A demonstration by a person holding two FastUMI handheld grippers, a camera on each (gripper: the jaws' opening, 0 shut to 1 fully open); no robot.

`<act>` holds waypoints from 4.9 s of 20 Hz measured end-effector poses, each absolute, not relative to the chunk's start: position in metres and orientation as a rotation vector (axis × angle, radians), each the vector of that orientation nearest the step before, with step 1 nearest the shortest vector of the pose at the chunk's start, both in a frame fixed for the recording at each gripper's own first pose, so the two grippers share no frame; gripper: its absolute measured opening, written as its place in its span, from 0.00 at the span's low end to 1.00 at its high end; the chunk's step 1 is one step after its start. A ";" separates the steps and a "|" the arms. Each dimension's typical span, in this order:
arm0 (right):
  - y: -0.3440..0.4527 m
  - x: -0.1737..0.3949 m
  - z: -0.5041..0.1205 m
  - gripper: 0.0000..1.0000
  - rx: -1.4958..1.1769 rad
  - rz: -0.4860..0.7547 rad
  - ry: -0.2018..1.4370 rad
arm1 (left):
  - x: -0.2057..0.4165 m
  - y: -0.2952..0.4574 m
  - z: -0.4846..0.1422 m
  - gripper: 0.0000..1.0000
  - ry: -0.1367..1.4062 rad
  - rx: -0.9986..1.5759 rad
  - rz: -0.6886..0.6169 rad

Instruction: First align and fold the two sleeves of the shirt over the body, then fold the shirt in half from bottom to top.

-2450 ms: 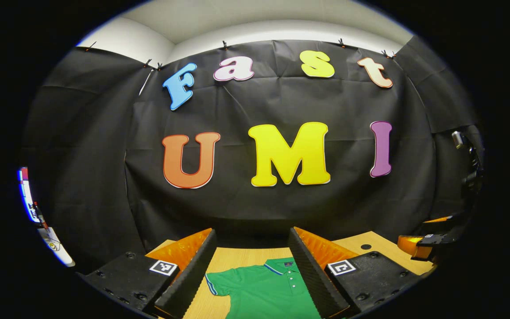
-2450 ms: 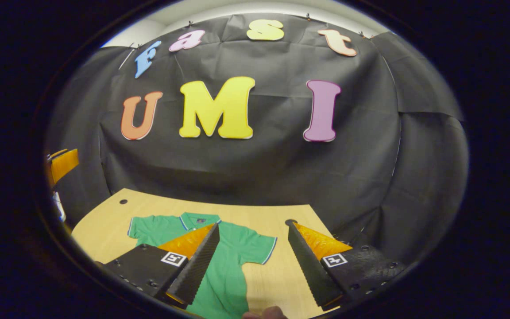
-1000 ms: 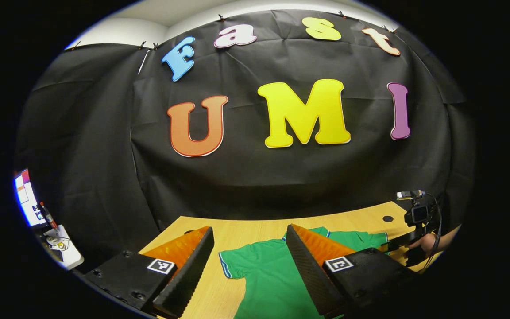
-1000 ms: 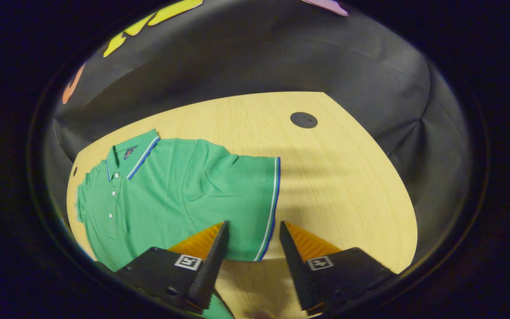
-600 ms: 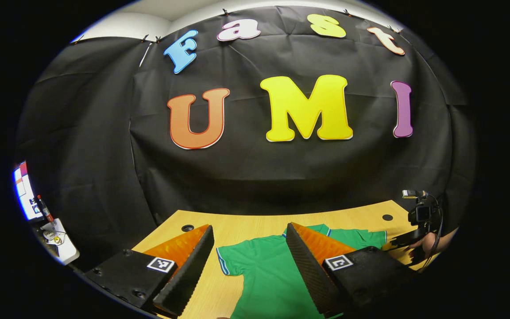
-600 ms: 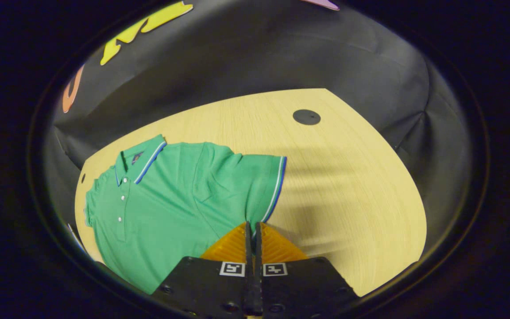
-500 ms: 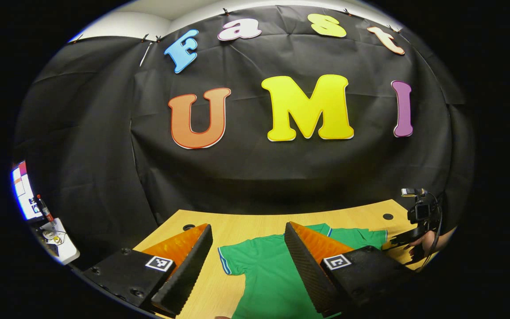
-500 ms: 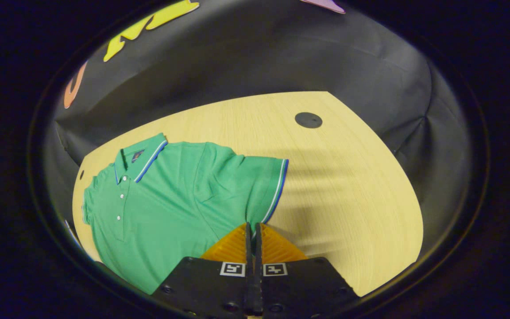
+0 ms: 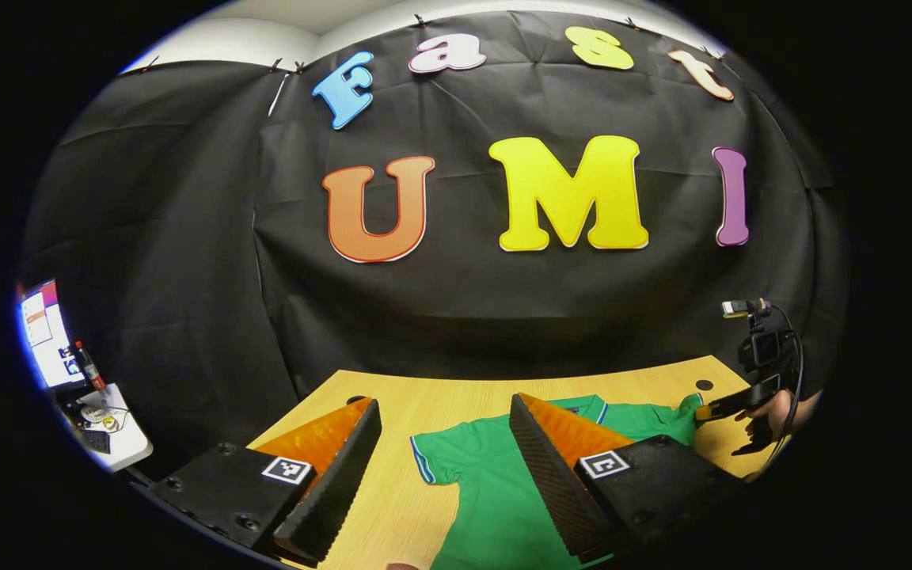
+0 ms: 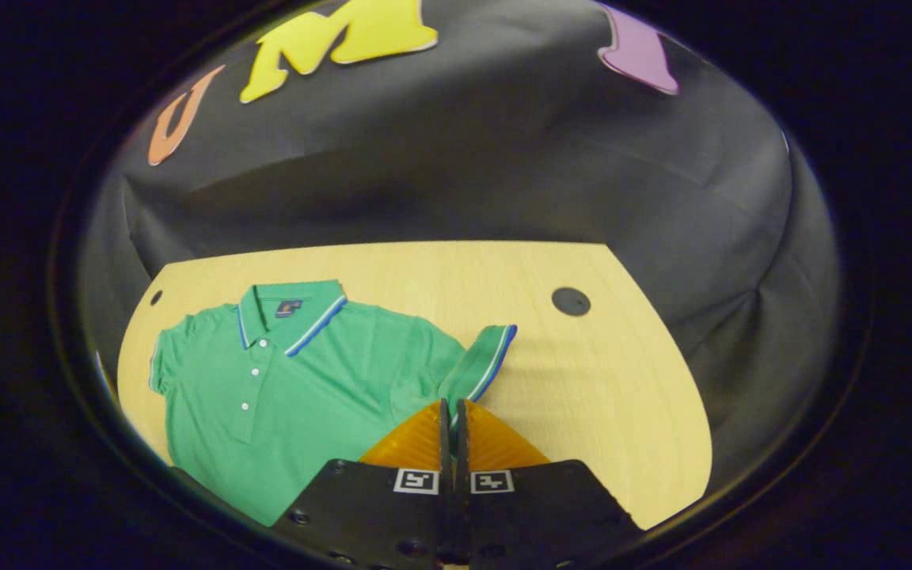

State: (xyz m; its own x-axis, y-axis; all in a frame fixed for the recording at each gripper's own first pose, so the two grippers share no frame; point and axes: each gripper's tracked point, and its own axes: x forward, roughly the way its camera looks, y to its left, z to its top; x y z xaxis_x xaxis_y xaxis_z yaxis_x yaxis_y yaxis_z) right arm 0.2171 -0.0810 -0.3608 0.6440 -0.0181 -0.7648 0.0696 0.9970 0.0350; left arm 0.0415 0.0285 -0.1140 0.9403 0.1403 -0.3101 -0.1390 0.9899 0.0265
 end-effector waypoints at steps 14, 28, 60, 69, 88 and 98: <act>0.090 0.223 -0.304 0.63 0.048 0.295 0.748 | 0.001 0.078 -0.120 1.00 0.344 -0.027 0.245; 0.030 0.177 -0.237 0.96 0.023 0.131 0.627 | 0.054 0.081 -0.142 1.00 0.349 -0.048 0.110; -0.053 0.017 -0.187 0.96 0.105 -0.043 0.692 | 0.154 0.085 -0.403 1.00 1.223 -0.239 -0.077; -0.050 0.023 -0.196 0.96 0.121 -0.053 0.709 | 0.154 0.077 -0.422 1.00 1.239 -0.246 -0.014; -0.088 0.018 -0.203 0.95 0.122 -0.113 0.677 | 0.176 0.067 -0.374 0.06 1.090 -0.116 -0.048; -0.114 -0.002 -0.198 0.96 0.156 -0.150 0.656 | 0.204 -0.035 -0.315 0.06 0.952 -0.107 -0.223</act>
State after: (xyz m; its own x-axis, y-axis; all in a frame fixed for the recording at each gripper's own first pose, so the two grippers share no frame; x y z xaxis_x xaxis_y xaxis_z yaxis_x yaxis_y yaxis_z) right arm -0.0020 -0.1135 -0.1978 0.7823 -0.0889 -0.6165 0.1875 0.9775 0.0969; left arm 0.2038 -0.0353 -0.3154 0.5597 -0.2356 -0.7945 0.1415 0.9718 -0.1885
